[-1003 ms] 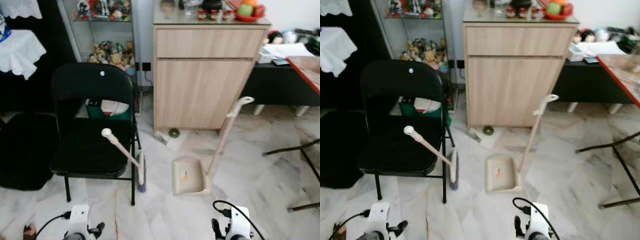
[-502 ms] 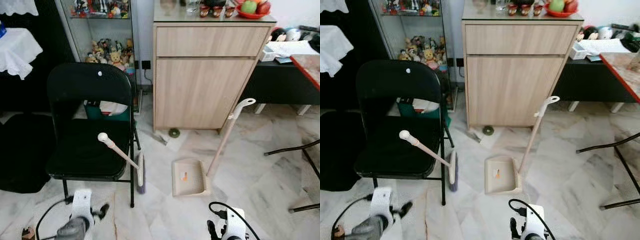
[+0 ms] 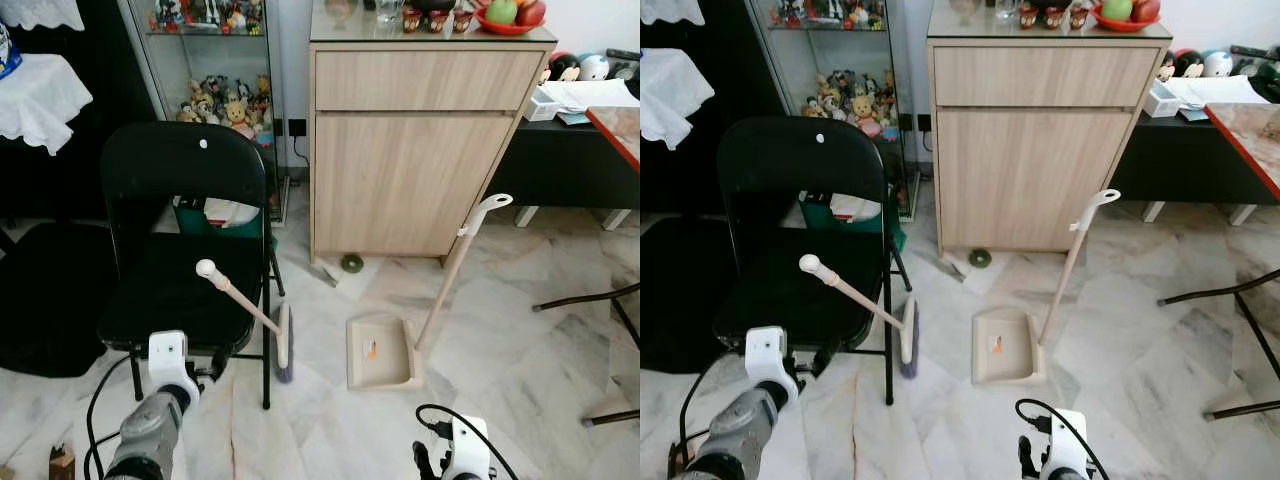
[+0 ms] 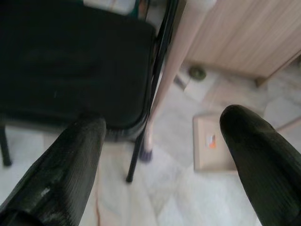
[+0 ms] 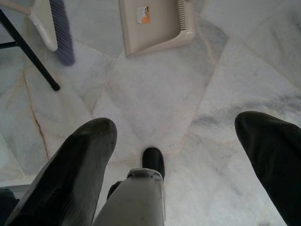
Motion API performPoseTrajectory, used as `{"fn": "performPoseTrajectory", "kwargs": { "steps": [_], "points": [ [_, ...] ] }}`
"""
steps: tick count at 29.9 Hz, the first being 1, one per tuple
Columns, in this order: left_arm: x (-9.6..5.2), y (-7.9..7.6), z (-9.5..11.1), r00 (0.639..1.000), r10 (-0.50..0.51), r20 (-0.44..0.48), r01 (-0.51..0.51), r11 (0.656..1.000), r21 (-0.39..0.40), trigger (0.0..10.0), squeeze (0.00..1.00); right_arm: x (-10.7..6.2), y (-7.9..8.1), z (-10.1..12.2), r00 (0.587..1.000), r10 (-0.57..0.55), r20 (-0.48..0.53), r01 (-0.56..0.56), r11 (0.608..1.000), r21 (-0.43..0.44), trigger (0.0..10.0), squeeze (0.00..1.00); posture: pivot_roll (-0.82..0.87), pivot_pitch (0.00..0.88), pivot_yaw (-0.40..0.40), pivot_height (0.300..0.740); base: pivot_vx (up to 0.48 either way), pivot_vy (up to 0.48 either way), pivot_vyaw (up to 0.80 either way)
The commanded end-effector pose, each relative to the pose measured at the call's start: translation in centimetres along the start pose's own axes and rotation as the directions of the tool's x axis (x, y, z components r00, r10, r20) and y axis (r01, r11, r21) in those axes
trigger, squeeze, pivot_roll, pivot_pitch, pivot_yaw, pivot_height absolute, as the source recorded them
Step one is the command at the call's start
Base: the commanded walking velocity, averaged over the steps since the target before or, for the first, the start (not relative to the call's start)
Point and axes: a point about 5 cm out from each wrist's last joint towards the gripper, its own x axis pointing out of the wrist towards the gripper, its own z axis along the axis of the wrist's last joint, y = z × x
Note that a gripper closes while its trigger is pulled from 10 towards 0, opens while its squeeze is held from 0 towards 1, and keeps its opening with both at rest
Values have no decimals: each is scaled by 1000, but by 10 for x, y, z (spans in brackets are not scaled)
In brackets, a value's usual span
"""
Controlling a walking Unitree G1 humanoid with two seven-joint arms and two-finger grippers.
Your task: Sweep floor
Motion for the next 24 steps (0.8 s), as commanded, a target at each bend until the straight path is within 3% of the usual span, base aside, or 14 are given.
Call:
{"fn": "performPoseTrajectory", "kwargs": {
  "steps": [1, 14, 24],
  "points": [
    [2, -2, 7, 999, -4, 44, 5, 1000, -7, 10000, 0, 0, 0, -2, 1000, -1, -3, 1, 1000, -7, 10000, 0, -17, 78, -16, 740, 0, 0, 0],
    [23, -28, 48, 976, -95, 197, 105, 994, -41, 10000, 0, 0, 2, 1, 1000, 2, 7, -2, 1000, -8, 10000, 0, -23, 78, -18, 740, 0, 0, 0],
    [30, -35, 55, 974, -89, 207, 100, 994, -44, 10000, 0, 0, 3, 1, 1000, 0, 9, 0, 1000, -4, 10000, 0, -34, 76, -11, 740, 0, 0, 0]
  ]
}}
